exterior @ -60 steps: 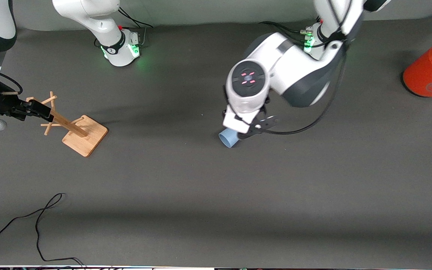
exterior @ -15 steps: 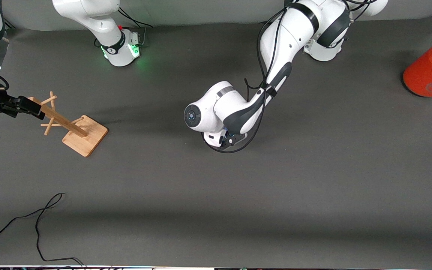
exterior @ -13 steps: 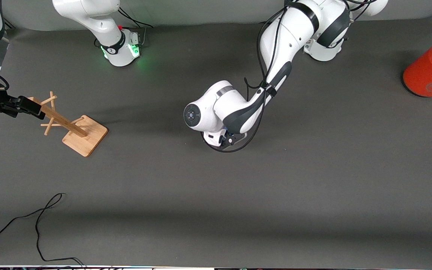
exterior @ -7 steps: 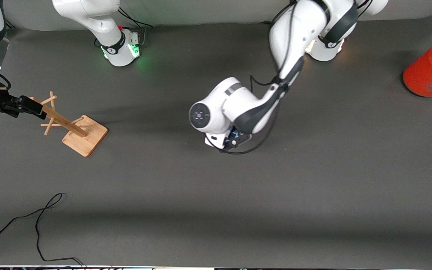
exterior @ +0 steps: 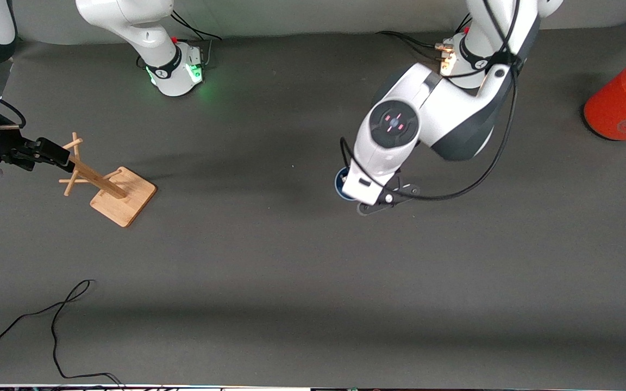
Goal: Rotate and upright cup with both arms
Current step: 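Rotate the held cup upright with the left gripper and set it down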
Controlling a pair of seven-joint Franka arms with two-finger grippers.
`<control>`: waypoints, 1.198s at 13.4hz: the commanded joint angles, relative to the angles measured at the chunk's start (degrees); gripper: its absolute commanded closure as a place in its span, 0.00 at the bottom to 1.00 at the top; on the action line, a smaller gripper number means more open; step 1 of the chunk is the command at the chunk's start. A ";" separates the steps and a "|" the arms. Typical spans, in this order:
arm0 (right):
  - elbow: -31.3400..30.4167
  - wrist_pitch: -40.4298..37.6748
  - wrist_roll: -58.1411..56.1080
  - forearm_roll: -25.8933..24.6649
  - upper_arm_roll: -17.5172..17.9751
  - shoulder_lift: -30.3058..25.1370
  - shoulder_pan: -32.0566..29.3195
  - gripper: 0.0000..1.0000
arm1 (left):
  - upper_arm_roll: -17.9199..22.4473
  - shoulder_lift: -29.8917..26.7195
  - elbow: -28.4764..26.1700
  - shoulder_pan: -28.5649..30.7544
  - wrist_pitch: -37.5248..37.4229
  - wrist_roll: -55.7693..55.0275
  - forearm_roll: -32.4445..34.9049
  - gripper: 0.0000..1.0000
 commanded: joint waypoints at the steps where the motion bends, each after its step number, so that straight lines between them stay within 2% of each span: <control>1: -1.01 0.60 -1.35 0.43 0.02 -1.45 0.32 0.00 | 0.16 -11.68 -27.35 -0.68 22.89 1.85 -0.59 1.00; 3: -1.01 0.51 -0.74 0.26 0.20 -1.62 2.51 0.00 | 0.25 -10.12 -32.92 -3.40 32.69 1.85 -0.15 1.00; 6: -1.18 0.60 -0.65 -0.09 0.20 -1.54 2.70 0.00 | 0.25 -4.24 -32.68 -4.46 37.02 0.98 3.62 1.00; 11: -1.27 2.44 -0.74 -0.18 -0.07 -0.92 2.61 0.00 | 0.51 0.60 -30.93 -4.73 37.21 0.97 6.26 1.00; 14: -1.36 2.44 -1.18 -0.18 -0.15 -0.92 2.61 0.00 | 0.60 1.49 -30.13 -4.38 37.12 0.97 6.44 1.00; 15: -1.36 2.44 -1.18 -0.18 -0.15 -0.92 2.61 0.00 | 0.60 1.49 -30.13 -4.38 37.12 1.15 6.44 0.91; 16: -1.27 2.44 -1.27 -0.18 -0.15 -0.92 2.61 0.00 | 0.60 1.49 -30.13 -4.29 37.12 1.24 6.70 0.57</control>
